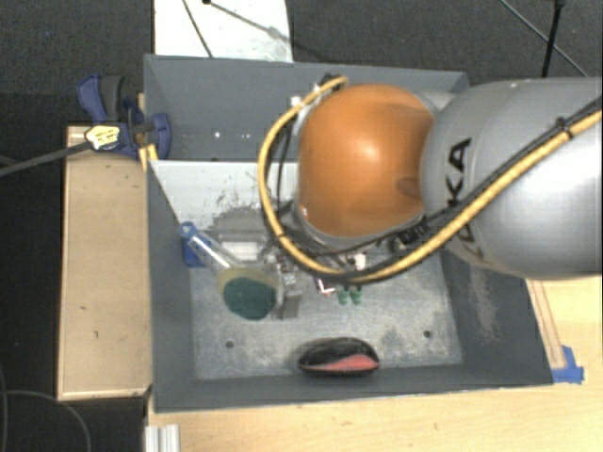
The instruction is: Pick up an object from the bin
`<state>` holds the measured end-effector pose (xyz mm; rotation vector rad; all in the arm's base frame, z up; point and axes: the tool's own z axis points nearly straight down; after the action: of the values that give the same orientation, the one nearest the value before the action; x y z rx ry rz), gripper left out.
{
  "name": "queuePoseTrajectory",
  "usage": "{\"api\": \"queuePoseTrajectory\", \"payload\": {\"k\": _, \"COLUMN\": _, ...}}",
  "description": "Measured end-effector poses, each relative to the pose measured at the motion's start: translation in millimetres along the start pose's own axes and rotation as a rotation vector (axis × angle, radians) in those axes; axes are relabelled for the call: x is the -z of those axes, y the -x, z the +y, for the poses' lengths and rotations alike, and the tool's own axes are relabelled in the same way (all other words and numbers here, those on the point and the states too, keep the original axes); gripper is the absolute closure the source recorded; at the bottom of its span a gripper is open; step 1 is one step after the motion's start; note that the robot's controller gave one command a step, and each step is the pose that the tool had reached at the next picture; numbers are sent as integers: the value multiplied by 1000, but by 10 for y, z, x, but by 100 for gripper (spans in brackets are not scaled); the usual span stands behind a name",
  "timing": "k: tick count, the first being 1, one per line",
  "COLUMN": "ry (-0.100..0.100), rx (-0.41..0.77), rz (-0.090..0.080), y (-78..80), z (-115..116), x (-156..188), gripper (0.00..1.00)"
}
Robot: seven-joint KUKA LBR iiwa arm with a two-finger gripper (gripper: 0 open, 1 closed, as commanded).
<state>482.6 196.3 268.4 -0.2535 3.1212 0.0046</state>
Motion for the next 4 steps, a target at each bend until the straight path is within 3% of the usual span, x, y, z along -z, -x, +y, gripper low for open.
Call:
{"api": "queuePoseTrajectory", "payload": {"k": 1, "ry": -2, "rx": 2, "rz": 8, "y": -11, "z": 3, "x": -46, "gripper": 0}}
{"api": "queuePoseTrajectory", "payload": {"k": 2, "ry": -3, "rx": 191, "rz": 12, "y": -157, "z": -698, "x": -541, "gripper": 0}}
{"api": "queuePoseTrajectory", "payload": {"k": 3, "ry": 2, "rx": 131, "rz": -11, "y": 12, "z": -743, "x": -1923, "gripper": 0}}
{"api": "queuePoseTrajectory", "payload": {"k": 4, "ry": 1, "rx": 307, "rz": -7, "y": -20, "z": -286, "x": -1955, "gripper": 0}}
